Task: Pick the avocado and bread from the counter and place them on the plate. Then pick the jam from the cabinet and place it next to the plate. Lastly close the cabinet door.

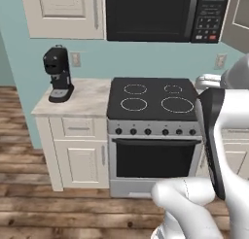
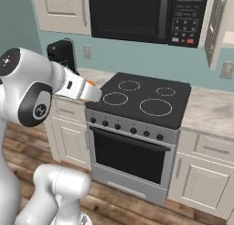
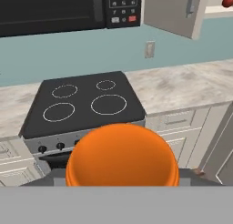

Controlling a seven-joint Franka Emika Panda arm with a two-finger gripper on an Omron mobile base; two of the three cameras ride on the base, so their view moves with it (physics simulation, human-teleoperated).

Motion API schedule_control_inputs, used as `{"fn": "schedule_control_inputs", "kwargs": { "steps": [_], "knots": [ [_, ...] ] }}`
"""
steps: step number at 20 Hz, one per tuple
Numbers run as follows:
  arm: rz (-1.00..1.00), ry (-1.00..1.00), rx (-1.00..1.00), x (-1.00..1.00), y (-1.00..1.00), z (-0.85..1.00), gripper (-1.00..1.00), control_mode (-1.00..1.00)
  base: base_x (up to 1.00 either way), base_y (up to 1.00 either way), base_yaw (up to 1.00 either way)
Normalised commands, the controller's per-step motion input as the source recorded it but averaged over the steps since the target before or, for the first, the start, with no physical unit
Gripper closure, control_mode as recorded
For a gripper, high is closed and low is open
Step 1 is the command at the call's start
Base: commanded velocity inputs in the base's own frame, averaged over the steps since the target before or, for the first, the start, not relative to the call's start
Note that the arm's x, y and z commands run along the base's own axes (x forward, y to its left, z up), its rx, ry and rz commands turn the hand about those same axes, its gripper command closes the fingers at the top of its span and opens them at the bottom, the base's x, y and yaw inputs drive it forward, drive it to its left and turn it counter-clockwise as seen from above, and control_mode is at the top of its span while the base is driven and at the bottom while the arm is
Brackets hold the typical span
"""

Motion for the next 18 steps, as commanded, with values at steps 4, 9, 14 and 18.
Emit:
{"fn": "schedule_control_inputs", "kwargs": {
  "steps": [4,9,14,18],
  "knots": [
    [0.00,0.00,0.00,0.00,0.00,0.00,1.00,1.00,-0.38,0.56,0.17],
    [0.00,0.00,0.00,0.00,0.00,0.00,1.00,1.00,-0.42,0.53,0.17],
    [0.00,0.00,0.00,0.00,0.00,0.00,1.00,1.00,-0.41,0.55,0.16],
    [0.00,0.00,0.00,0.00,0.00,0.00,1.00,1.00,-0.40,0.54,0.17]
  ]
}}
